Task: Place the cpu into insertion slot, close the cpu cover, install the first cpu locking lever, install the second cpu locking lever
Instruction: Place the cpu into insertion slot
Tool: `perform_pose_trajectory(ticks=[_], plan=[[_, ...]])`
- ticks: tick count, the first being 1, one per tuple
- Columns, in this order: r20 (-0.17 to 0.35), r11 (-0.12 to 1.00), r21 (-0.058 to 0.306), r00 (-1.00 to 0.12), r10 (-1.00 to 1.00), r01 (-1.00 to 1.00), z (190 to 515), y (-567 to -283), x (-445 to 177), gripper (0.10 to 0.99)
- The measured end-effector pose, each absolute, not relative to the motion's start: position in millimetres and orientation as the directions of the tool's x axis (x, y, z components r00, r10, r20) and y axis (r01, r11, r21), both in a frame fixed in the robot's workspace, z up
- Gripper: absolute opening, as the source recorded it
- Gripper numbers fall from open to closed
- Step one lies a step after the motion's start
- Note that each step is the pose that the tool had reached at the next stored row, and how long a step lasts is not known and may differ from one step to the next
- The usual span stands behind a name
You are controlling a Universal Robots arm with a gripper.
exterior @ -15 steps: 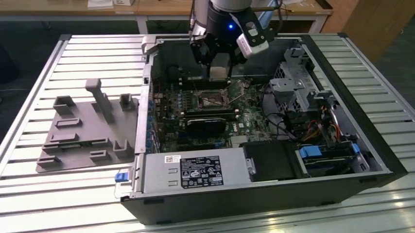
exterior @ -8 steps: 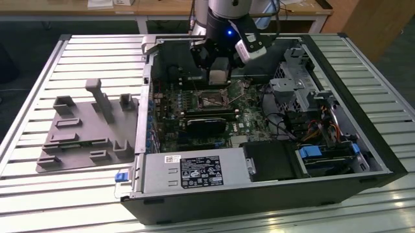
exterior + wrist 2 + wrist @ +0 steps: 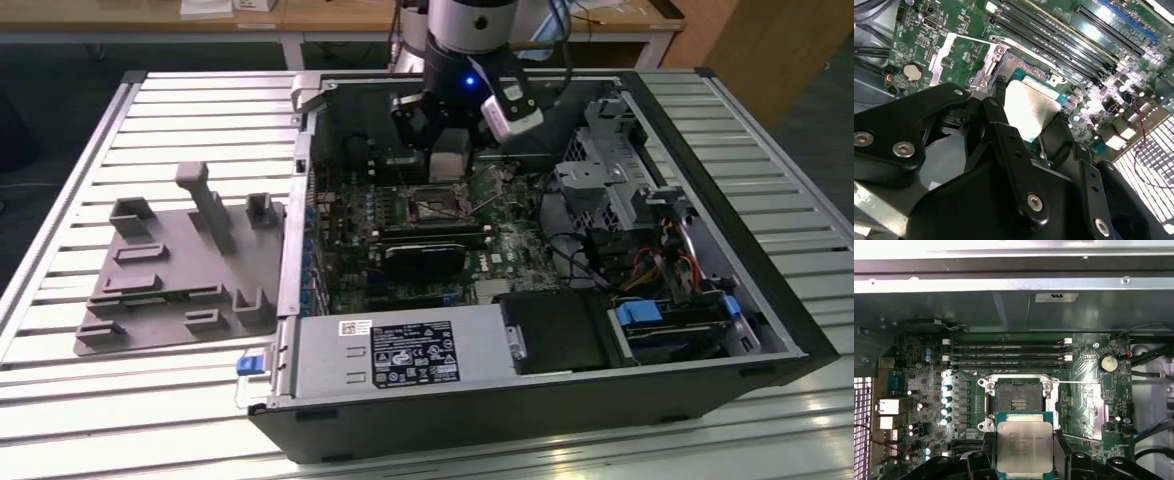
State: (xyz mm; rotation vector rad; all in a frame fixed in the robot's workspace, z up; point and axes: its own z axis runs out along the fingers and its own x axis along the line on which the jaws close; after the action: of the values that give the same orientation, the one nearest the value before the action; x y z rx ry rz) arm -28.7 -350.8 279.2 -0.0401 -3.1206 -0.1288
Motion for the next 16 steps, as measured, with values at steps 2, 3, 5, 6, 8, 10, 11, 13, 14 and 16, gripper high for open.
perform_pose_trajectory(ticks=[2, 3, 5, 6, 8, 10, 11, 13, 14, 16], plan=[[0.019, 0.996, 0.081, -1.0, 0.025, 0.026, 275.6, -350.5, -28.8, 0.537], [0.019, 0.996, 0.08, -1.0, 0.025, 0.026, 274.2, -350.4, -28.9, 0.537], [0.019, 0.996, 0.079, -0.999, 0.041, 0.042, 273.0, -350.4, -28.9, 0.537], [0.019, 0.995, 0.079, -0.998, 0.059, 0.06, 272.6, -350.5, -28.9, 0.537], [0.019, 0.992, 0.079, -0.995, 0.095, 0.097, 271.8, -350.5, -28.9, 0.537], [0.019, 0.988, 0.079, -0.991, 0.132, 0.133, 271.0, -350.5, -28.9, 0.537], [0.019, 0.985, 0.079, -0.988, 0.151, 0.152, 270.6, -350.4, -28.9, 0.537], [0.019, 0.979, 0.079, -0.982, 0.186, 0.187, 269.8, -350.4, -28.9, 0.537], [0.019, 0.976, 0.079, -0.979, 0.204, 0.204, 269.4, -350.4, -28.9, 0.537], [0.019, 0.968, 0.079, -0.971, 0.239, 0.24, 268.7, -350.4, -28.9, 0.537]])
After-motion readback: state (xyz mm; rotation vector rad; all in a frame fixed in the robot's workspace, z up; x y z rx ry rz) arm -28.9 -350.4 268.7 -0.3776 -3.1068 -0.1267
